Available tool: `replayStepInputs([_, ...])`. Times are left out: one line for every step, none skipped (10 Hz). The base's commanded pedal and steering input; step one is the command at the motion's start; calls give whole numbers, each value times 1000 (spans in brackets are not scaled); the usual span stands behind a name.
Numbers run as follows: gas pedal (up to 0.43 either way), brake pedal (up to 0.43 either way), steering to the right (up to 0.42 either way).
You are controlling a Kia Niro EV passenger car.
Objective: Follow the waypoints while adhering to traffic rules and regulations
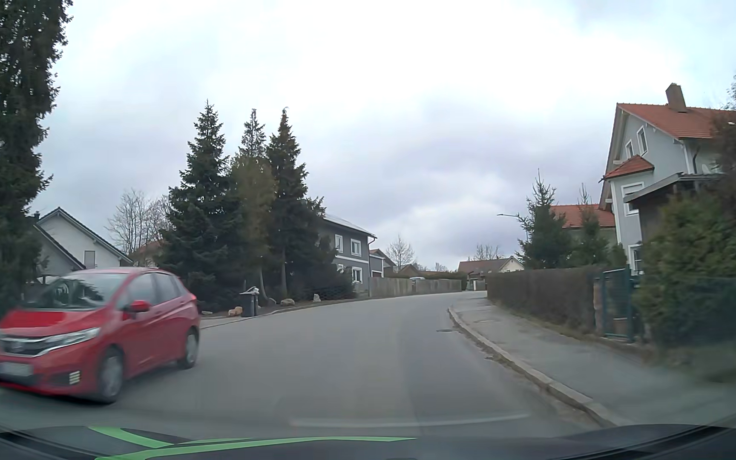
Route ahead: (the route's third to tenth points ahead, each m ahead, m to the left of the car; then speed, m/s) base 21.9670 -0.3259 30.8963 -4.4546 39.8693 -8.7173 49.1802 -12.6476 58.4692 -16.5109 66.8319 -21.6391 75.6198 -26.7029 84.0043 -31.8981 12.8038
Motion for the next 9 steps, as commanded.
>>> replayStepInputs([220, 0, 11])
replayStepInputs([220, 0, 15])
replayStepInputs([220, 0, 20])
replayStepInputs([220, 0, 27])
replayStepInputs([220, 0, 34])
replayStepInputs([220, 0, 38])
replayStepInputs([220, 0, 41])
replayStepInputs([220, 0, 43])
replayStepInputs([220, 0, 45])
